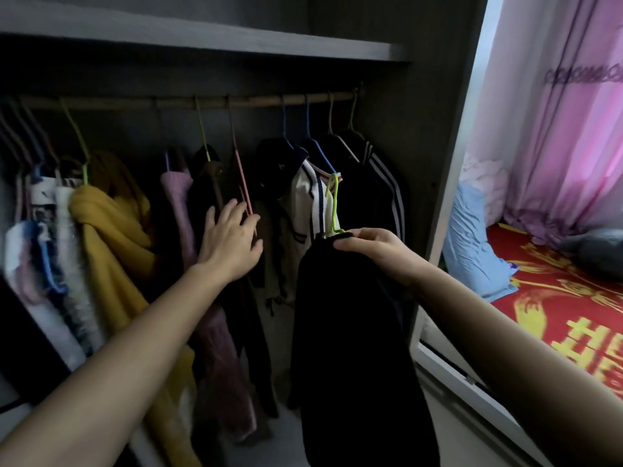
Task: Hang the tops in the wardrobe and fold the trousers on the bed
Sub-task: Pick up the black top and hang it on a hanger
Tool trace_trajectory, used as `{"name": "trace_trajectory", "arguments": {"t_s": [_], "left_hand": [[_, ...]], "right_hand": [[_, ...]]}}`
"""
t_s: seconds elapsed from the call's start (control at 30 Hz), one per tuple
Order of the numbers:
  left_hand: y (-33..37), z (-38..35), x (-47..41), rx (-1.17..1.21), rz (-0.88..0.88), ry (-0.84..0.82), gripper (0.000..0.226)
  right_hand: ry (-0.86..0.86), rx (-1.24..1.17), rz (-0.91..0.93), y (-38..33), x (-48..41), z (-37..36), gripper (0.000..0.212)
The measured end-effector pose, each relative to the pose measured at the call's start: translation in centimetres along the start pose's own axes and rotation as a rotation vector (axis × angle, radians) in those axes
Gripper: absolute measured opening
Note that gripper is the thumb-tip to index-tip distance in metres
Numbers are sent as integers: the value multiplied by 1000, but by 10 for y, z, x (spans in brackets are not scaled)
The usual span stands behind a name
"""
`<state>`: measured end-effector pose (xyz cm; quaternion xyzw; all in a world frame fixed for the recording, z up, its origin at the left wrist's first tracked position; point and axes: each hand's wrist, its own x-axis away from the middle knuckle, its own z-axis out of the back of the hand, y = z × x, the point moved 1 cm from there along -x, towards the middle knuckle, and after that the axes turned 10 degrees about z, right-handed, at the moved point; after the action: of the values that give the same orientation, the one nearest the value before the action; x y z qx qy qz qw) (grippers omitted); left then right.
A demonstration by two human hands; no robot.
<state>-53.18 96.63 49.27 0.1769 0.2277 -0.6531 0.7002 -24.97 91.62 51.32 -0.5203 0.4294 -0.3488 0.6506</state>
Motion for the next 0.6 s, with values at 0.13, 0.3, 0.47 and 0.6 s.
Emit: {"name": "trace_trajectory", "arguments": {"t_s": [0.13, 0.3, 0.47, 0.6], "left_hand": [[-14, 5, -14, 125, 43, 64, 50], [-32, 19, -55, 175, 121, 188, 50], [-48, 35, -113, 44, 190, 183, 61], [-54, 47, -164, -77, 251, 205, 61]], "right_hand": [[-9, -53, 95, -6, -37, -16, 16], [12, -80, 200, -12, -107, -24, 23], [13, -100, 383, -31, -192, -30, 23], [10, -44, 457, -48, -258, -33, 20]]}}
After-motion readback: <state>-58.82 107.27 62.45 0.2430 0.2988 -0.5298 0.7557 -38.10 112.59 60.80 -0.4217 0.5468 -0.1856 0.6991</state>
